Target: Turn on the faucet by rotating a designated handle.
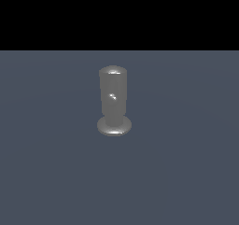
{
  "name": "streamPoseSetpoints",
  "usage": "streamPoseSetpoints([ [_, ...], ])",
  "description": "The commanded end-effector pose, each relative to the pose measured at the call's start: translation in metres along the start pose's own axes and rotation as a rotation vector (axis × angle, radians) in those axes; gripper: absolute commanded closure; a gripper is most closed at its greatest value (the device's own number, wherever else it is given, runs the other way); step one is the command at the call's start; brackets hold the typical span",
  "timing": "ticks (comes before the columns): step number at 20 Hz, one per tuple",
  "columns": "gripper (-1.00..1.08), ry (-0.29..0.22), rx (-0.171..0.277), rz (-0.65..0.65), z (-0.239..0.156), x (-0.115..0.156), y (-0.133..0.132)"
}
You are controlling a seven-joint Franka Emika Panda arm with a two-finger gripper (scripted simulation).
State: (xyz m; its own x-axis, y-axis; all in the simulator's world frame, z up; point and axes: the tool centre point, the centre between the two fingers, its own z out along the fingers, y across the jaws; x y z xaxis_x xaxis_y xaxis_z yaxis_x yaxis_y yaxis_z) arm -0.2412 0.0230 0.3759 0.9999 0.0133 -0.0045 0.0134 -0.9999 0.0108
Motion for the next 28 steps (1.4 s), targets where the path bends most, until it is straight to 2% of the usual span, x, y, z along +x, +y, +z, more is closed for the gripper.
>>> streamPoseSetpoints([
  [1,1.08,0.001,0.002,-0.002,0.022,0.003,-0.005],
  [15,1.08,0.004,0.009,-0.015,0.122,0.02,-0.032],
  [28,1.08,0.005,0.011,-0.02,0.154,0.028,-0.041],
])
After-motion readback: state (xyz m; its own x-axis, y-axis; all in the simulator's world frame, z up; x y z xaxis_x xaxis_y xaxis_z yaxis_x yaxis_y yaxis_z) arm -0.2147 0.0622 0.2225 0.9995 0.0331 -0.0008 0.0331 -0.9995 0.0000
